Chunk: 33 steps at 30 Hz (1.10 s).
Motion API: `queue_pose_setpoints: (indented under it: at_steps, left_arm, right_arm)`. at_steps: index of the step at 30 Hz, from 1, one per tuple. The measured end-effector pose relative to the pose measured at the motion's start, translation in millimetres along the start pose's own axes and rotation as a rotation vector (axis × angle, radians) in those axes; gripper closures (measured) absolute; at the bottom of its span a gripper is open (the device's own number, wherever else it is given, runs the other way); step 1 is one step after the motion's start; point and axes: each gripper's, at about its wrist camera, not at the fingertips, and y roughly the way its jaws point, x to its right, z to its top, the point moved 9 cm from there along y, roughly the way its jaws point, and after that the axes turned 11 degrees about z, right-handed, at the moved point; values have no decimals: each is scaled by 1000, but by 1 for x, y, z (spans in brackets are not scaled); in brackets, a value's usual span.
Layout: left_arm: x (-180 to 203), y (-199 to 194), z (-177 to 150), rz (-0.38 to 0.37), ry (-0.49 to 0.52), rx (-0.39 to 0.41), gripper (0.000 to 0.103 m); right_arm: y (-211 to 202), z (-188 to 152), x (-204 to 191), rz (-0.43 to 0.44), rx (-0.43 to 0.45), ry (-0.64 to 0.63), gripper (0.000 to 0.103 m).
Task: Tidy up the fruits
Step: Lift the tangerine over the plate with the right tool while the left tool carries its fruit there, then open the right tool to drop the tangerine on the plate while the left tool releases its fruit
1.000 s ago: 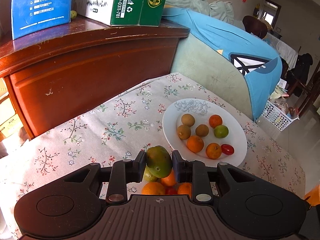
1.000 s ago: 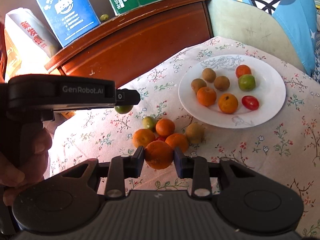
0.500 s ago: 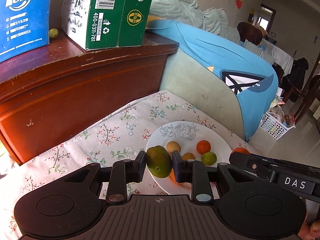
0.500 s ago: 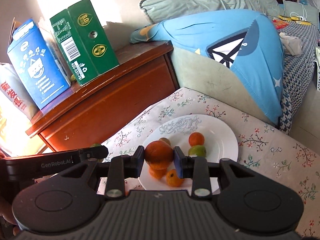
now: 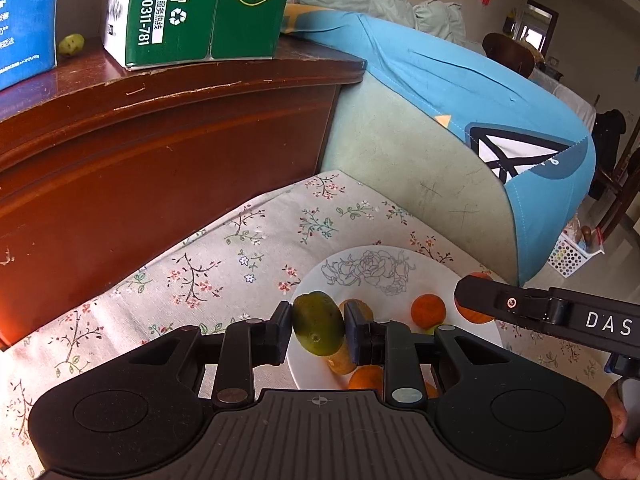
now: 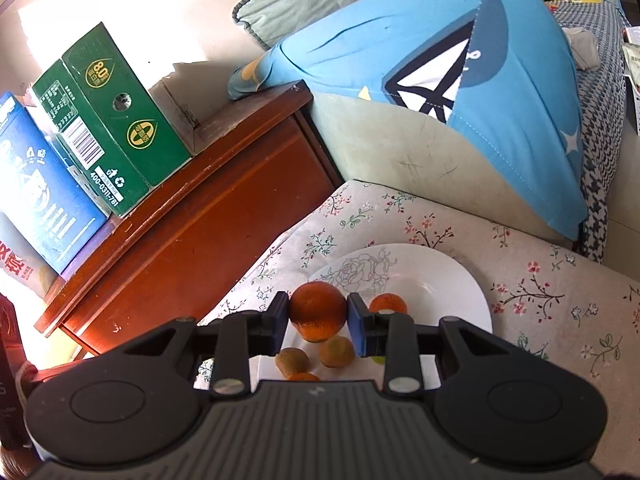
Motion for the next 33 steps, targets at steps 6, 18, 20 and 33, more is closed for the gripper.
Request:
queue_pose_setpoints:
  at_steps: [6,18,20,33]
  left_arm:
    - [3,22,-4,-4,1,-30,78]
    - [9,42,-9,-20,9,-57,77]
    - [10,42,-9,-19,13,-58,77]
    - [27,20,-2,-28,81,-20,71]
  right_arm:
    - [20,-3,9,-1,-14,55,71]
    - [36,-9,23,-47,-41,81,71]
    - [37,-9,22,-50,-45,74,70]
    - [27,-2,19,-65,-18,63,66]
